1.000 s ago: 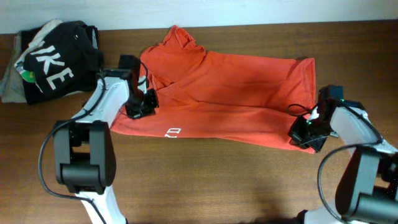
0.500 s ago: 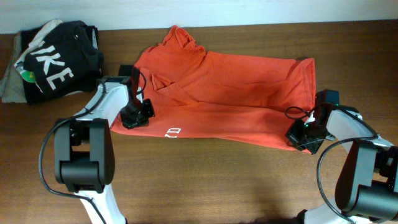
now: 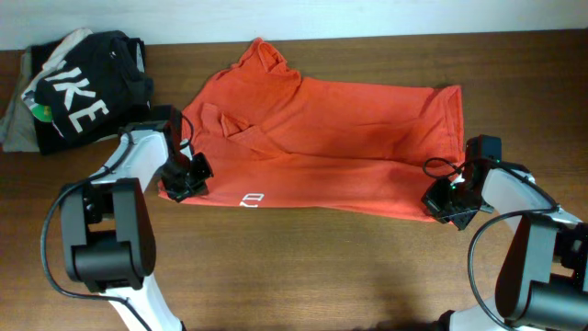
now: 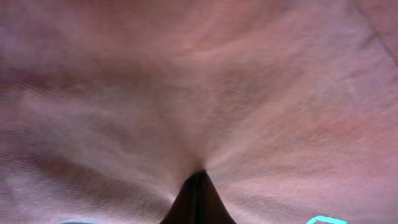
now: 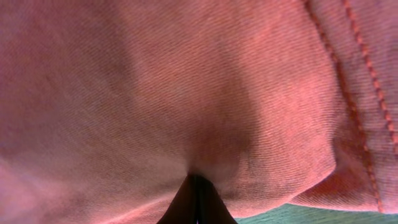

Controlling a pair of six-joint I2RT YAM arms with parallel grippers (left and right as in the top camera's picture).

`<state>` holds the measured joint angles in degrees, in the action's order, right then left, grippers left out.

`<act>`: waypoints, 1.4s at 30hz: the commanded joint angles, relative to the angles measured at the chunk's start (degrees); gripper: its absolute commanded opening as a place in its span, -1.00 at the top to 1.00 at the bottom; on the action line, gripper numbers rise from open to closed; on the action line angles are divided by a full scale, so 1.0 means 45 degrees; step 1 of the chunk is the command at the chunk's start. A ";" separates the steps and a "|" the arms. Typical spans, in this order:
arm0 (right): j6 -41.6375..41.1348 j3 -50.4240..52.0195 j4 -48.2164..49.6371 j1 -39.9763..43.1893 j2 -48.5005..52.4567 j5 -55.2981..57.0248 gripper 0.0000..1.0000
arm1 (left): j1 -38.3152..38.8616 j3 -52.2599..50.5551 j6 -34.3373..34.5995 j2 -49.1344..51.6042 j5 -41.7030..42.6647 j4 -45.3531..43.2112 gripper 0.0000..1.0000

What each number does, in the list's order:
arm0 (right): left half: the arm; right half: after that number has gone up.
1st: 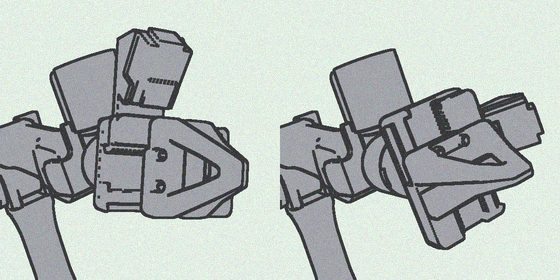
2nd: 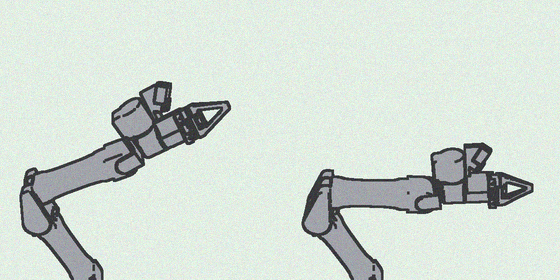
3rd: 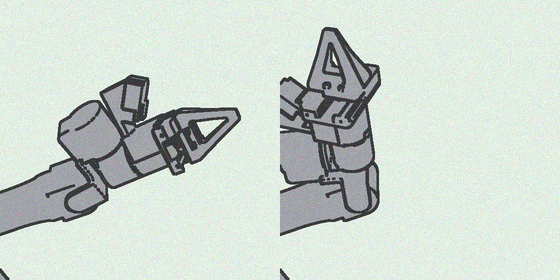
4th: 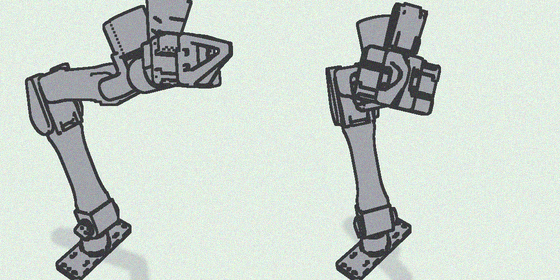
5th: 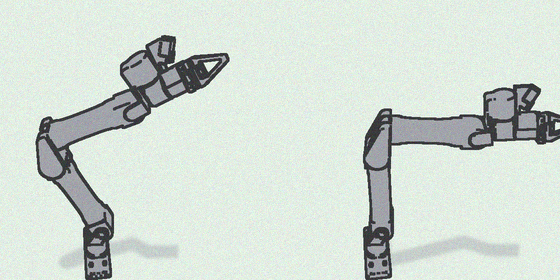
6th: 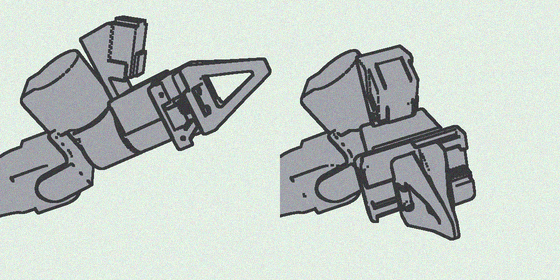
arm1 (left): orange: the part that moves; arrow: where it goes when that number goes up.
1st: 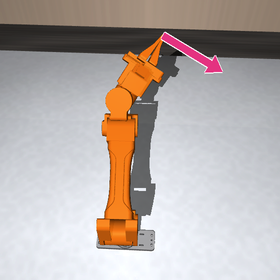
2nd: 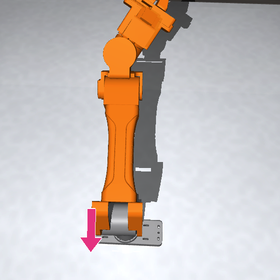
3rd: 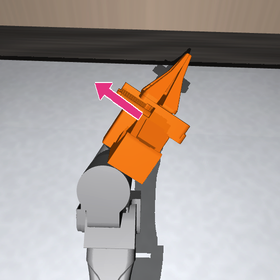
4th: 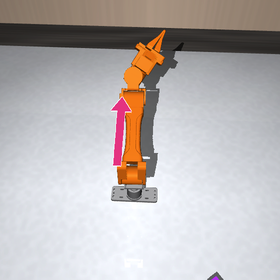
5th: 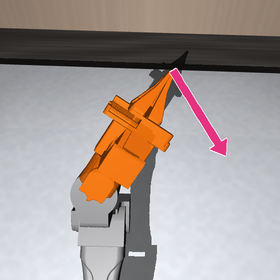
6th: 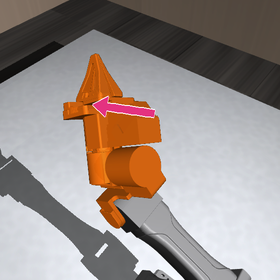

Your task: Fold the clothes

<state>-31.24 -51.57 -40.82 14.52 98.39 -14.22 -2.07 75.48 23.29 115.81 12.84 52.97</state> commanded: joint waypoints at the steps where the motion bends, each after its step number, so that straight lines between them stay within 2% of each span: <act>1: -0.0233 0.0593 0.0019 -0.0058 0.0534 0.0967 0.92 | -0.0510 -0.0675 0.0505 0.0525 -0.1253 0.0651 0.98; 4: -0.0714 0.0593 -0.0223 -0.0044 0.0534 0.1039 0.92 | -0.0631 -0.0675 0.0680 0.0491 -0.1258 0.1083 0.98; 7: -0.1307 0.0573 -0.0733 -0.0044 0.0466 0.2176 0.92 | -0.0665 -0.0675 0.0918 0.0233 -0.1311 0.1549 0.97; 11: -0.1603 0.0447 -0.1515 0.0073 -0.0121 0.2943 0.92 | -0.0661 -0.0675 0.1345 -0.0976 -0.1846 0.2074 0.98; 18: -0.1593 -0.0126 -0.3468 0.1107 -0.2628 0.3045 0.92 | -0.0661 -0.0699 0.1894 -0.5081 -0.2302 0.2890 0.98; 22: -0.1370 -0.0665 -0.4328 0.1277 -0.4988 0.2963 0.92 | -0.0651 -0.0695 0.1904 -0.7650 -0.2380 0.2419 0.98; 23: -0.1093 -0.0850 -0.4381 0.1277 -0.5421 0.2730 0.92 | -0.0631 -0.0695 0.1841 -0.8087 -0.2302 0.2040 0.93; 25: -0.0369 -0.1268 -0.4430 0.1277 -0.5999 0.1982 0.88 | -0.0413 -0.0695 0.0816 -0.8471 -0.1530 0.0986 0.67; 26: 0.0102 -0.1549 -0.4469 0.1277 -0.6173 0.1413 0.79 | -0.0199 -0.0695 0.0287 -0.8534 -0.0903 0.0282 0.22; 27: 0.0486 -0.1744 -0.4498 0.1277 -0.6261 0.0937 0.66 | 0.0058 -0.0685 -0.0073 -0.8539 -0.0272 -0.0447 -0.11; 28: 0.0860 -0.1962 -0.4575 0.1277 -0.6285 0.0437 0.48 | 0.0398 -0.0670 -0.0160 -0.8466 0.0238 -0.1103 -0.36; 29: 0.1234 -0.2127 -0.4663 0.1277 -0.6285 -0.0058 0.28 | 0.0792 -0.0656 -0.0155 -0.8349 0.0617 -0.1821 -0.55; 30: 0.1515 -0.2142 -0.4658 0.1268 -0.6285 -0.0461 -0.06 | 0.1132 -0.0597 -0.0155 -0.8204 0.0675 -0.2385 -0.66; 31: 0.1661 -0.2137 -0.4663 0.1268 -0.6256 -0.0767 -0.63 | 0.1642 -0.0325 -0.0243 -0.7917 0.0612 -0.2997 -0.71; 32: 0.1656 -0.2137 -0.4658 0.1258 -0.6232 -0.0767 -0.89 | 0.1948 0.0010 -0.0476 -0.7650 0.0593 -0.3317 -0.72; 33: 0.1632 -0.2137 -0.4624 0.1253 -0.6188 -0.0763 -0.97 | 0.2288 0.0724 -0.0889 -0.7140 0.0525 -0.3580 -0.72; 37: 0.0874 -0.2137 -0.4507 0.1253 -0.6115 -0.0801 -0.97 | 0.2812 0.3711 -0.1360 -0.5129 0.0539 -0.3298 -0.72; 39: 0.0491 -0.2137 -0.4493 0.1253 -0.6115 -0.0801 -0.97 | 0.3021 0.6596 -0.1457 -0.3104 0.0544 -0.2317 -0.72; 42: 0.0500 -0.2132 -0.4435 0.1253 -0.6115 -0.0797 -0.97 | 0.3138 0.9758 -0.1826 -0.0729 0.0539 -0.0923 -0.72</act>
<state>-27.94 -60.23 -60.99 20.12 70.85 -17.12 11.42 108.44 18.13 103.66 14.83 44.49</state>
